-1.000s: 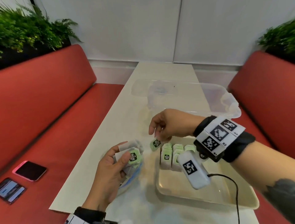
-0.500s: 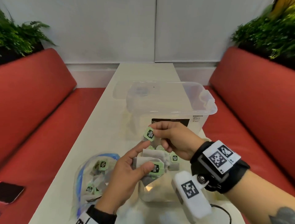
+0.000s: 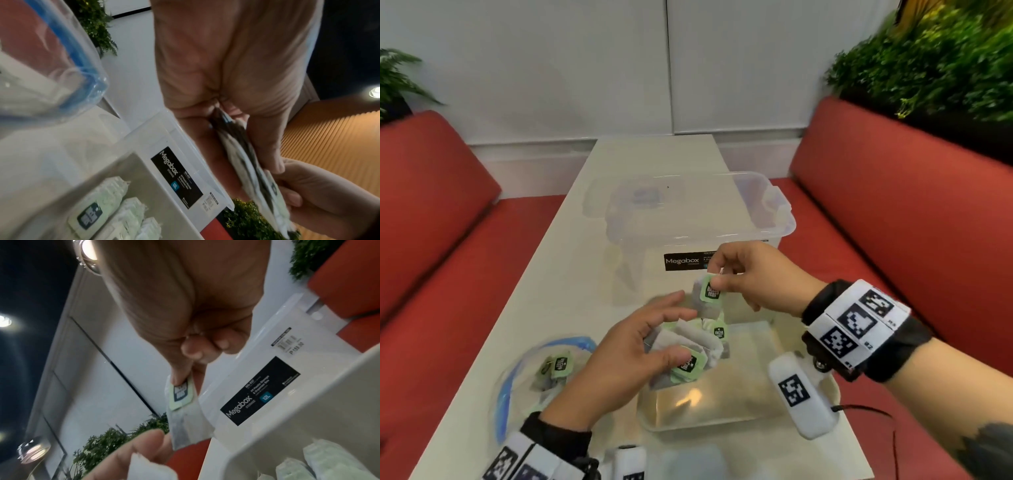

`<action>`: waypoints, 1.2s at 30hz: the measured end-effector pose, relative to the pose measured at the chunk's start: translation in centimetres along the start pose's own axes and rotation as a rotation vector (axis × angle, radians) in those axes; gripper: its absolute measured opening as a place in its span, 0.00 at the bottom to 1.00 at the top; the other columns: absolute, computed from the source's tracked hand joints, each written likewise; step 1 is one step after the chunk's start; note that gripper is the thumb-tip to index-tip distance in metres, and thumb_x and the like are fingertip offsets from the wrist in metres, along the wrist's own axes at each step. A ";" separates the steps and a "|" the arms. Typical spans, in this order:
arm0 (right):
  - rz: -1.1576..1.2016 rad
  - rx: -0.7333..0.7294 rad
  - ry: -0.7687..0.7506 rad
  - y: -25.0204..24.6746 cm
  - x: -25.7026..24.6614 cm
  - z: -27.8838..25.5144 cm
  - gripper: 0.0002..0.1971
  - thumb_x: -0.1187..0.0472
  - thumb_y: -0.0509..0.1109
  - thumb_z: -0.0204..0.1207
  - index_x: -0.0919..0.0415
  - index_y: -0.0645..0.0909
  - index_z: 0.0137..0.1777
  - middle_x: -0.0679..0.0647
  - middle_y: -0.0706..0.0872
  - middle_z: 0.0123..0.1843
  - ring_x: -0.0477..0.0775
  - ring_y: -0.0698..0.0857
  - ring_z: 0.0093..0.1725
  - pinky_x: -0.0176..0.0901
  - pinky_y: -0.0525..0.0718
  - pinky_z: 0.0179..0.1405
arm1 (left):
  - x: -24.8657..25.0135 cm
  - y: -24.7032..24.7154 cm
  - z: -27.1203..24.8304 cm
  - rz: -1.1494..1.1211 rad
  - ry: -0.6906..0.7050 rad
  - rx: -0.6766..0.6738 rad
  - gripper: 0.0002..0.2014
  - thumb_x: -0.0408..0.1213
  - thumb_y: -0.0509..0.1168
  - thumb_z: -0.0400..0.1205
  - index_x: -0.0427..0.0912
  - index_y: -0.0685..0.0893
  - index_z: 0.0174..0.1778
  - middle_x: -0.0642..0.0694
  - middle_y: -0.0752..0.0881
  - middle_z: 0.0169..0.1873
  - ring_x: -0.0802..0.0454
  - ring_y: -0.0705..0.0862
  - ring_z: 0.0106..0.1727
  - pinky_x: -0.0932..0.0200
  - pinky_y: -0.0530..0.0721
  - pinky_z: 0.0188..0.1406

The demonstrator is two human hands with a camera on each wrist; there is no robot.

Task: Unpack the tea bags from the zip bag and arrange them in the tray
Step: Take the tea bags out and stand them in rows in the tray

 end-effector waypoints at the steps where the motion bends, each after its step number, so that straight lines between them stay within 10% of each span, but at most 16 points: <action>1: 0.047 -0.007 0.025 -0.1 0.5 -0.1 0.08 0.66 0.71 0.76 0.55 0.77 0.40 0.48 0.79 0.26 0.41 0.71 0.13 0.30 0.69 0.14 | -0.3 0.4 0.2 -0.004 -0.008 -0.009 0.23 0.33 0.77 0.70 0.66 0.84 0.53 0.69 0.74 0.68 0.76 0.72 0.67 0.81 0.71 0.58; 5: 0.093 -0.064 0.077 0.3 2.0 -0.4 0.08 0.68 0.67 0.78 0.56 0.73 0.41 0.44 0.78 0.22 0.44 0.72 0.13 0.31 0.68 0.14 | -1.0 1.9 0.7 -0.007 -0.035 -0.023 0.24 0.41 0.76 0.67 0.68 0.83 0.56 0.65 0.82 0.61 0.65 0.81 0.62 0.66 0.79 0.61; 9: -0.134 -0.049 0.007 -0.1 2.1 0.0 0.07 0.64 0.72 0.75 0.53 0.77 0.41 0.48 0.83 0.39 0.33 0.77 0.21 0.23 0.71 0.21 | -1.4 1.9 0.8 0.007 -0.061 -0.001 0.24 0.41 0.75 0.66 0.67 0.83 0.56 0.62 0.84 0.58 0.61 0.84 0.58 0.58 0.82 0.59; 14: -0.348 -0.054 -0.026 -0.4 2.6 0.5 0.07 0.61 0.75 0.72 0.50 0.80 0.39 0.43 0.85 0.38 0.37 0.80 0.35 0.29 0.73 0.35 | -2.3 1.7 0.5 0.070 -0.053 -0.002 0.24 0.36 0.76 0.70 0.66 0.83 0.57 0.69 0.81 0.61 0.68 0.78 0.65 0.63 0.76 0.66; 28: -0.767 -0.180 0.127 -1.0 7.8 3.7 0.04 0.60 0.74 0.70 0.50 0.83 0.40 0.40 0.78 0.33 0.45 0.79 0.39 0.36 0.73 0.32 | -4.6 3.9 -0.9 0.181 -0.080 0.069 0.23 0.36 0.75 0.72 0.68 0.80 0.55 0.72 0.81 0.56 0.78 0.75 0.60 0.85 0.68 0.54; 36: -0.963 -0.228 0.028 1.5 8.9 5.8 0.03 0.61 0.68 0.73 0.53 0.76 0.42 0.50 0.80 0.49 0.53 0.79 0.46 0.41 0.70 0.35 | -4.7 4.2 -1.0 0.215 -0.070 0.036 0.24 0.37 0.75 0.72 0.72 0.78 0.53 0.76 0.80 0.55 0.78 0.74 0.61 0.85 0.66 0.54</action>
Point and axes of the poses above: each hand's wrist, its own z-axis towards the middle knuckle, its own y-axis out of the palm, x = y × z, the point moved 9 cm from there along z, towards the middle knuckle
